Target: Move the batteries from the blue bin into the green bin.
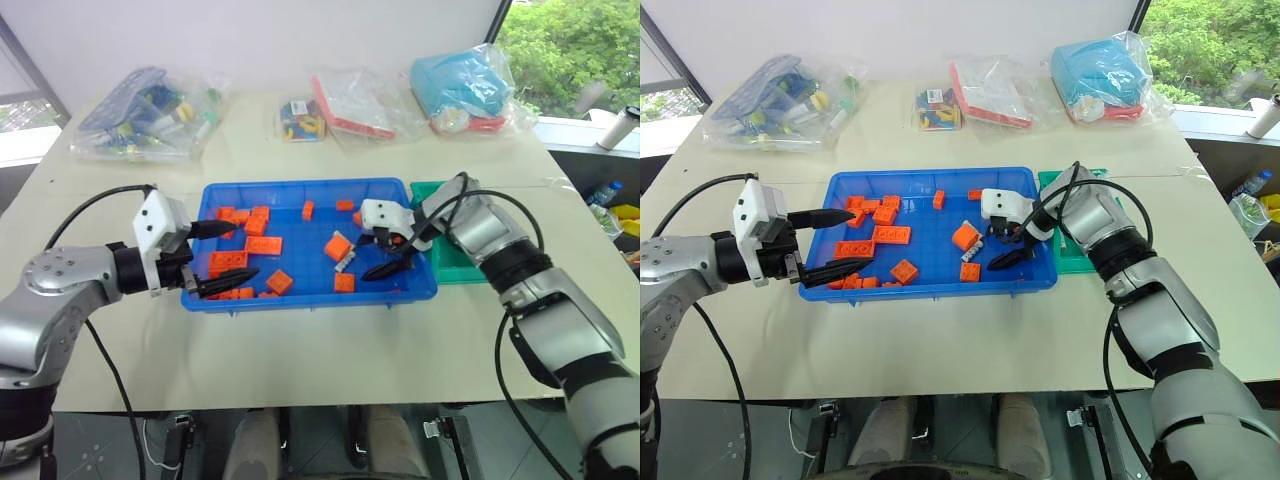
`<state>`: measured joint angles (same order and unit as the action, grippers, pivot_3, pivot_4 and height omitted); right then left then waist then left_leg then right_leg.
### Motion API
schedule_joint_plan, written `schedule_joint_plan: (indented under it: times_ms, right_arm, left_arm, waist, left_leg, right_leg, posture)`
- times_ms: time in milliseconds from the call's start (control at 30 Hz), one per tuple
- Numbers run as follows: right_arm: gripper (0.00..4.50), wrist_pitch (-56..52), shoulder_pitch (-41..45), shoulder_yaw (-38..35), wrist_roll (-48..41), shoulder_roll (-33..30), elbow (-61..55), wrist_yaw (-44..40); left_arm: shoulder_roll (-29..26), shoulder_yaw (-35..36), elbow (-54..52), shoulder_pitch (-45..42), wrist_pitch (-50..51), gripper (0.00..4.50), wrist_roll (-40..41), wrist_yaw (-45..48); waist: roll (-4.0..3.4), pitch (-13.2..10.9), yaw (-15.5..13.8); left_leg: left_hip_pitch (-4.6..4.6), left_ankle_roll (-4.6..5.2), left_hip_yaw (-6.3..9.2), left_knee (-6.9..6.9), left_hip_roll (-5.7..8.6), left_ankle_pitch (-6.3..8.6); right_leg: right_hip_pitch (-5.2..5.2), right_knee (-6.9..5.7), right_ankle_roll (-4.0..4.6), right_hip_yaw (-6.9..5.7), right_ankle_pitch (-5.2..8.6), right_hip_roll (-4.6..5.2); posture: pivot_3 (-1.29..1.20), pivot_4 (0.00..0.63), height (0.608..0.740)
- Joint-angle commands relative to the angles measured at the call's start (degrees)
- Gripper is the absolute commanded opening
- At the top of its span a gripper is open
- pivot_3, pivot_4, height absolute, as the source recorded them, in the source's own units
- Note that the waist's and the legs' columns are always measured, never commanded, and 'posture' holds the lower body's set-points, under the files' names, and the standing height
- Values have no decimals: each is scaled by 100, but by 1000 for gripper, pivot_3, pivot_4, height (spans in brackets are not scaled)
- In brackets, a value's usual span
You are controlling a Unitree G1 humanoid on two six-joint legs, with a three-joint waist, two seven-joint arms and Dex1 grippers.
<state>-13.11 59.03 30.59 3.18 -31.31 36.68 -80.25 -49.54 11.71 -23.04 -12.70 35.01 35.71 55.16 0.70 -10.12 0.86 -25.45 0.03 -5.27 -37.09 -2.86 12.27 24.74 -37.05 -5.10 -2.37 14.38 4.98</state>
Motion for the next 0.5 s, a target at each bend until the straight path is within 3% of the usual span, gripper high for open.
schedule_joint_plan:
  times_ms: [33,500]
  right_arm:
    - [4163,343,264,-200,125,152,247,64]
    - [4163,600,372,-468,228,273,263,34]
  left_arm:
    - [-91,124,-166,-20,5,4500,81,12]
    - [-99,129,-170,-69,1,4500,45,4]
  waist:
    - [0,0,-2]
    - [-1,0,-6]
  left_leg:
    - [0,0,0,0,0,0]
    - [0,-1,0,0,0,0]
  right_leg:
    - [0,0,0,0,0,0]
    - [0,-2,0,0,0,0]
  posture:
    - [0,150,736]
    - [0,150,736]
